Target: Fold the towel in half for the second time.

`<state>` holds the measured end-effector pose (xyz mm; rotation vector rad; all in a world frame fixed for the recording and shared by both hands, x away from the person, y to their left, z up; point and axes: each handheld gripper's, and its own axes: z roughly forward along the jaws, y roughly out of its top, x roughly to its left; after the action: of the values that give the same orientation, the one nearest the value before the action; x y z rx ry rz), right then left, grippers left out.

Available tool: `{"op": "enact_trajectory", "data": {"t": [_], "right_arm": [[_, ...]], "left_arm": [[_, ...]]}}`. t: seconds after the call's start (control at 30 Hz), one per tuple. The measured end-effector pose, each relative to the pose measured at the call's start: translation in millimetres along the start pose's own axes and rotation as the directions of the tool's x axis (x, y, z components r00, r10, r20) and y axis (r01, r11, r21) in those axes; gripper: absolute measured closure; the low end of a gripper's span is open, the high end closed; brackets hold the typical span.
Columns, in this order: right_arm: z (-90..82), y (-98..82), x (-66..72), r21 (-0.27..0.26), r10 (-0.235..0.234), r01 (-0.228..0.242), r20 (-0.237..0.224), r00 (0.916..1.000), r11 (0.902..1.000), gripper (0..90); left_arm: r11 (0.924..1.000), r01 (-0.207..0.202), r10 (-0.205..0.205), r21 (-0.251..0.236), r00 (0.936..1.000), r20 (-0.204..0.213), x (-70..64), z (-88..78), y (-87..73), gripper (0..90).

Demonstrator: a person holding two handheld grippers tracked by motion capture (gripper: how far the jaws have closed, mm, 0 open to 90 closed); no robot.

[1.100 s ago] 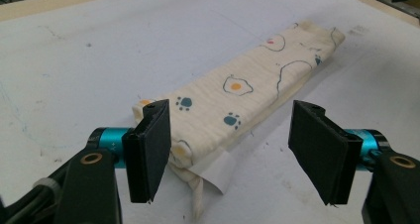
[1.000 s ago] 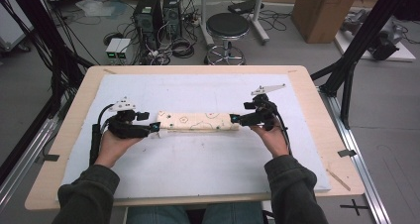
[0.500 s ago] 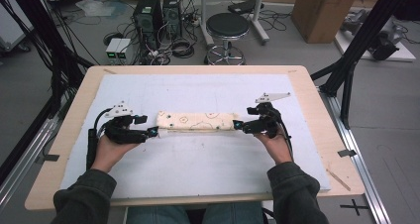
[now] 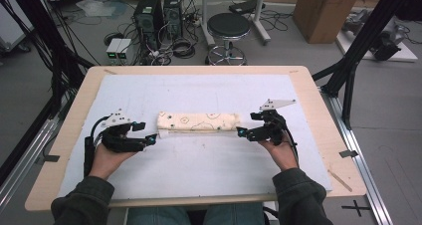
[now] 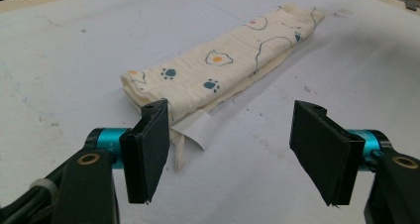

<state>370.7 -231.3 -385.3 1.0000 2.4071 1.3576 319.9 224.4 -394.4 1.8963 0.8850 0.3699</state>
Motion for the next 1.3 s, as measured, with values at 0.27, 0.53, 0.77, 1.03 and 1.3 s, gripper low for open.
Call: {"op": "enact_trajectory", "data": {"t": [0.27,0.53,0.77,1.03,1.3], "right_arm": [[-2.9,-9.3,2.7,0.006,-0.001,0.001,0.001,1.0000,1.0000,12.3],[-6.8,-21.2,3.1,0.001,0.005,-0.005,0.000,1.0000,1.0000,12.2],[-12.9,-30.1,2.9,-0.011,0.021,-0.020,0.004,0.9998,0.9997,12.2],[-21.8,-40.5,1.6,-0.033,0.027,-0.026,0.018,0.9995,0.9991,12.3],[-28.6,-49.6,4.4,-0.031,0.019,-0.018,0.030,0.9994,0.9994,12.2]], "left_arm": [[1.0000,0.000,0.000,0.001,1.0000,-0.005,-0.8,-6.9,-9.8,31.8],[1.0000,0.001,-0.001,0.002,1.0000,-0.009,-4.1,-12.0,-17.2,30.9],[1.0000,-0.001,0.001,0.006,0.9999,-0.013,-6.0,-14.8,-24.0,30.3],[1.0000,-0.003,0.003,-0.007,0.9997,-0.023,-9.3,-23.3,-30.8,29.4],[0.9998,0.002,-0.002,-0.019,0.9995,-0.032,-12.3,-32.0,-37.4,28.6]]}}
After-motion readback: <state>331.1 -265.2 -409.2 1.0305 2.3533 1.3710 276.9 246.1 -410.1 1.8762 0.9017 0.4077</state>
